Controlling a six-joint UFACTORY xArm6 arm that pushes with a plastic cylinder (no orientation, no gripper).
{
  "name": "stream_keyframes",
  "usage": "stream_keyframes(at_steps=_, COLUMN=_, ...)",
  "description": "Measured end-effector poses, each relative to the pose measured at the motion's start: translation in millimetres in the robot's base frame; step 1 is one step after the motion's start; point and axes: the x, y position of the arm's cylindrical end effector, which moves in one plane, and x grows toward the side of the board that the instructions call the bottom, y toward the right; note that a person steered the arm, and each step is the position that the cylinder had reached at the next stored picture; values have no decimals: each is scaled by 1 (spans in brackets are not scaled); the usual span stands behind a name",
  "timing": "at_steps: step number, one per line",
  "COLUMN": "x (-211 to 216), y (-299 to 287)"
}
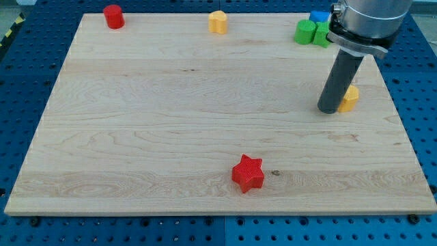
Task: Slide the red star to the center
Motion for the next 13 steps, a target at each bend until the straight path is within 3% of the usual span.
stream_keyframes(at_steps=2, x=0, y=16)
stream_keyframes(at_steps=3, x=0, y=-46)
stream_keyframes(at_steps=4, x=4, y=-153)
stream_keyframes(at_steps=5, x=37, y=-247)
stream_keyframes(at_steps=6, x=94, y=-301)
stream_keyframes(at_steps=7, x=152, y=-297)
stream_keyframes(at_steps=8, x=166, y=-261)
stream_keyframes(at_steps=9, x=163, y=-203)
stream_keyframes(at_steps=11, x=151, y=-145)
stream_keyframes(at_steps=13, x=139, y=-134)
